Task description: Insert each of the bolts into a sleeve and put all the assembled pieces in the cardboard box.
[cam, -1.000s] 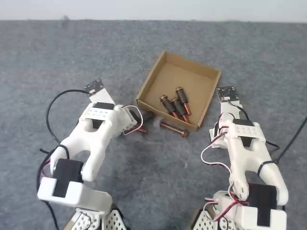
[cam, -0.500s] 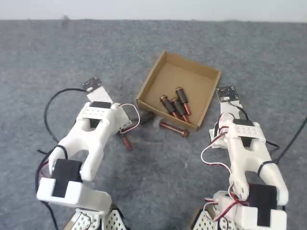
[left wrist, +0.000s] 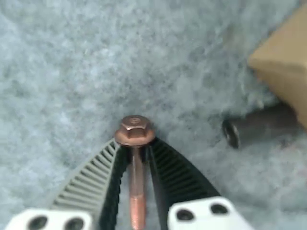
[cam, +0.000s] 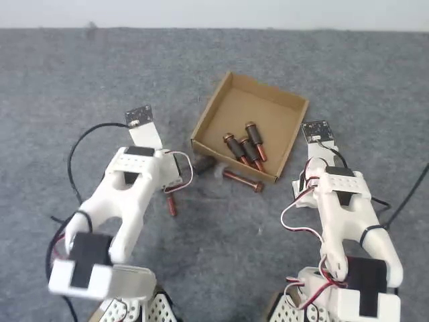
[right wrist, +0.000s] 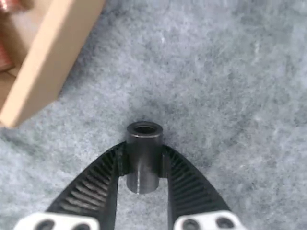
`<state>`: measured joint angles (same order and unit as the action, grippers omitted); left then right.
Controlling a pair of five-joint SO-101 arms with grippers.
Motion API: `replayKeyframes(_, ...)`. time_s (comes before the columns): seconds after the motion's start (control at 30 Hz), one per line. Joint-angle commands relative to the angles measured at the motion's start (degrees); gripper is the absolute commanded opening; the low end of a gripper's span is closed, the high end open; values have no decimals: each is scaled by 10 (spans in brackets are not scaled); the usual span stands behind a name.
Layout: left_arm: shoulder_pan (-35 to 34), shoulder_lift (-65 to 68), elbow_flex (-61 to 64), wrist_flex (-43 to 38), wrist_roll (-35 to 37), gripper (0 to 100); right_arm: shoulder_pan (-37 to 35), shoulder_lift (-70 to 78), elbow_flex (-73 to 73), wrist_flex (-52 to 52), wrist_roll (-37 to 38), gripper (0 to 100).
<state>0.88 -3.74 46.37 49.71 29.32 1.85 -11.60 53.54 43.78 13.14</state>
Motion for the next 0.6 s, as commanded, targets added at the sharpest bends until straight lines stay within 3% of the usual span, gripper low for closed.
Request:
replayKeyframes(0.0,1,-99,42,-48,-46,16,-9,-3,-27,0,11,6)
replayKeyframes(0.27,1,-235,122,-66,-58,16,-9,-3,-27,0,11,6)
replayKeyframes(0.57,-2,-222,128,-96,-93,16,-9,-3,-27,1,11,6)
